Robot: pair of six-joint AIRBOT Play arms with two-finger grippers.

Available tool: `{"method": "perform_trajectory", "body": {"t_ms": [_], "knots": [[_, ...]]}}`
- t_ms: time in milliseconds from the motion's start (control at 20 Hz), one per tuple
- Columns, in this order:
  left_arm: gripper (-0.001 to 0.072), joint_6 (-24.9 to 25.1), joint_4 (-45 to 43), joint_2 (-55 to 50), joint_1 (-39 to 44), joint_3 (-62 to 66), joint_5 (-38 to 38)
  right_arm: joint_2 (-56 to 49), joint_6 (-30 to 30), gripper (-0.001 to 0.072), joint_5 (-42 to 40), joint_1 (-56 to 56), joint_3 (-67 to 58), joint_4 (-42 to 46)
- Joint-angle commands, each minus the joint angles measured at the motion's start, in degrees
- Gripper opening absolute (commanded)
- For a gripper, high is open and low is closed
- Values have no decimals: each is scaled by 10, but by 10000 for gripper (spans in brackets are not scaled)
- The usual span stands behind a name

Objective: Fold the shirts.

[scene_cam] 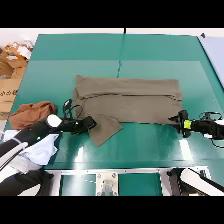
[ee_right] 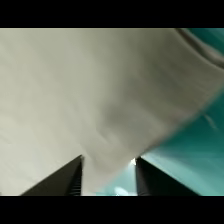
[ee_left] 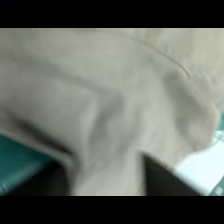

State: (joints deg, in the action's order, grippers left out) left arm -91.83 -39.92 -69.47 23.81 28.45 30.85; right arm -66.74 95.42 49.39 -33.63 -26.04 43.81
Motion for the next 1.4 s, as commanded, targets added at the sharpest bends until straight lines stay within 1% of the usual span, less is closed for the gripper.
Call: {"method": "perform_trajectory", "body": {"t_ms": [0,50,100,200,250,400,500,550,600,750,850,950,1100,1250,1350], "knots": [[218,65,79,-30,8,11,-10,-35,-31,217,-64,21,2,-49],[45,92,75,-30,5,19,14,-37,-53,95,-63,21,-3,-48],[39,109,68,-29,0,27,45,-37,-77,19,-60,19,-8,-46],[38,113,31,-13,-21,40,121,-35,-109,18,-15,-1,-22,-37],[38,101,-5,5,-33,43,159,-32,-118,18,16,-16,-30,-24],[37,14,-144,85,-43,43,249,2,-119,18,92,-64,-39,49],[38,-3,-174,141,-43,43,306,44,-103,18,137,-92,-39,97],[37,-12,-177,165,-43,48,321,70,-85,18,145,-96,-39,107],[37,-14,-177,188,-43,56,328,95,-81,18,153,-96,-39,107],[38,-28,-204,211,-43,108,317,158,-73,18,188,-95,-67,97],[38,-26,-219,210,-43,146,283,165,-74,18,195,-87,-98,77],[38,-27,-239,197,-44,177,254,151,-74,18,176,-61,-130,61],[38,-26,-266,146,-44,220,223,92,-74,18,119,-10,-195,27],[39,-18,-274,62,-44,270,181,-14,-74,18,82,51,-285,21],[40,-1,-274,-4,-44,311,157,-96,-74,18,56,83,-343,21]]}}
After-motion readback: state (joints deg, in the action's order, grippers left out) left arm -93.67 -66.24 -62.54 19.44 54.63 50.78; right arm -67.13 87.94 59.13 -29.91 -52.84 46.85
